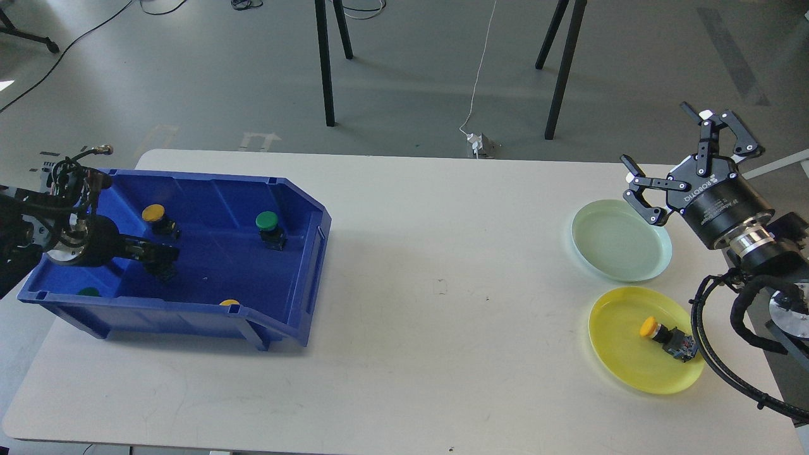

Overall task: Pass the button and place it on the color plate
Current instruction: 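Lower the left gripper into the bin and grasp a green button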

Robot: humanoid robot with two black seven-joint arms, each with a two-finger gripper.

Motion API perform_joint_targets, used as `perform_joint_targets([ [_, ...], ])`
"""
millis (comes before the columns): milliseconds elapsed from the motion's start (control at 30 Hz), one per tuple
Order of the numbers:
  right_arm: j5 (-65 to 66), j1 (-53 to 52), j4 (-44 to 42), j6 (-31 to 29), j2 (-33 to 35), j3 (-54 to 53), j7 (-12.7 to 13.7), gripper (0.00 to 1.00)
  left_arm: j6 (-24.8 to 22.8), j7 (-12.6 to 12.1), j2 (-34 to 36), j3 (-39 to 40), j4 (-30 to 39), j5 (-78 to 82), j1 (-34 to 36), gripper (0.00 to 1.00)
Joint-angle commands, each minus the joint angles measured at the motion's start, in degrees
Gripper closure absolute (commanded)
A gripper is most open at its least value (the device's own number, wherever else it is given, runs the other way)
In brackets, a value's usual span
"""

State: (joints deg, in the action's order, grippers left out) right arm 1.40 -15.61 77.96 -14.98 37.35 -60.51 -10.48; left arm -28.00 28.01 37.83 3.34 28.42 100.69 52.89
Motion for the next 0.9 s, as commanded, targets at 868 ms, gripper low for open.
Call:
perform_joint_targets([
  [868, 0.0, 1.4, 0.0, -0.6, 0.0, -0.8, -0.1, 0.02, 0.0, 0.0, -3.1, 0.2, -4.0, -0.8, -1.6, 0.32],
])
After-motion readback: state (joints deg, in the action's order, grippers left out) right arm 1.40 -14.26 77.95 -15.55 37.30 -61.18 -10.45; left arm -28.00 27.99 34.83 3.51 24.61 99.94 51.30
